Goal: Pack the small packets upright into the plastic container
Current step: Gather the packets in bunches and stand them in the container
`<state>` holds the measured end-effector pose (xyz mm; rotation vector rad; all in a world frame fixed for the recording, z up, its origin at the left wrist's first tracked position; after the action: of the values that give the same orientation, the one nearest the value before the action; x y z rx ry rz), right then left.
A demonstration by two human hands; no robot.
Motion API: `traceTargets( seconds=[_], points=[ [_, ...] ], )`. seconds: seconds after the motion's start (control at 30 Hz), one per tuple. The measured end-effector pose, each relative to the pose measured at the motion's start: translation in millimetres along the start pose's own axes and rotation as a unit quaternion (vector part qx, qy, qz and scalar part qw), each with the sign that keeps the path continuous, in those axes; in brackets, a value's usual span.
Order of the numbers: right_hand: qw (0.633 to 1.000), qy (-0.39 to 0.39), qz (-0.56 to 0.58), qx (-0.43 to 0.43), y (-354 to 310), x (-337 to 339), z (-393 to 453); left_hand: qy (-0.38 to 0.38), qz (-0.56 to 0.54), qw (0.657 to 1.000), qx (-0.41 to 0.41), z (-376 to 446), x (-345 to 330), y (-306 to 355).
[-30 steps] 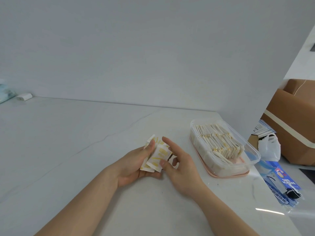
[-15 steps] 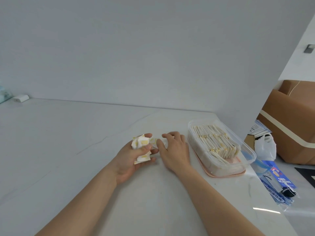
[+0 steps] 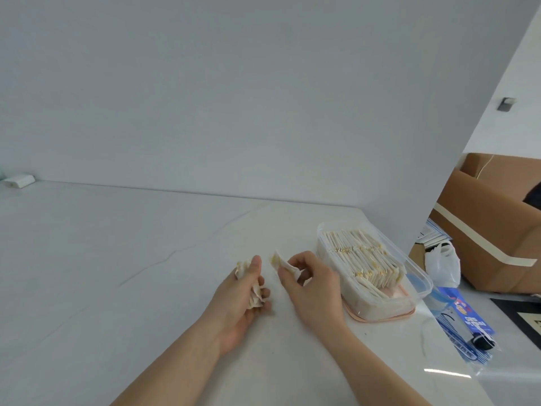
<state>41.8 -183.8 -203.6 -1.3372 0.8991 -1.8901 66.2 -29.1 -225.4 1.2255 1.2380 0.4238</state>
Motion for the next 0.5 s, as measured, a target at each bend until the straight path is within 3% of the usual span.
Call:
traceTargets(
  seconds=[0.23, 0.37, 0.5],
  points=[
    [0.987, -0.027, -0.093, 0.13, -6.4, 5.6, -48.1, -0.09, -0.064, 0.993, 0.045, -18.4, -32.2, -16.5],
    [0.96, -0.044, -0.18, 0.21, -15.5, 5.1, -58.4, -0.112, -0.032, 0.992, 0.054, -20.3, -27.5, -8.6],
    [0.957, -0.037, -0.195, 0.211, -19.9, 13.2, -56.5, -0.132, -0.005, 0.99, 0.055, -22.1, -26.9, -4.6]
  ],
)
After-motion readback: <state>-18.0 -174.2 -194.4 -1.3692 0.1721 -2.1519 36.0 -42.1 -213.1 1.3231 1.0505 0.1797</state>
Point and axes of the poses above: each hand's wrist, its own z-axis towards the middle knuckle, its own x-axis out of the back of the hand, y = z × x, the point moved 5 cm from there along z, towards the middle knuckle, and after that the axes turned 13 degrees about -y, right-handed, at the moved point
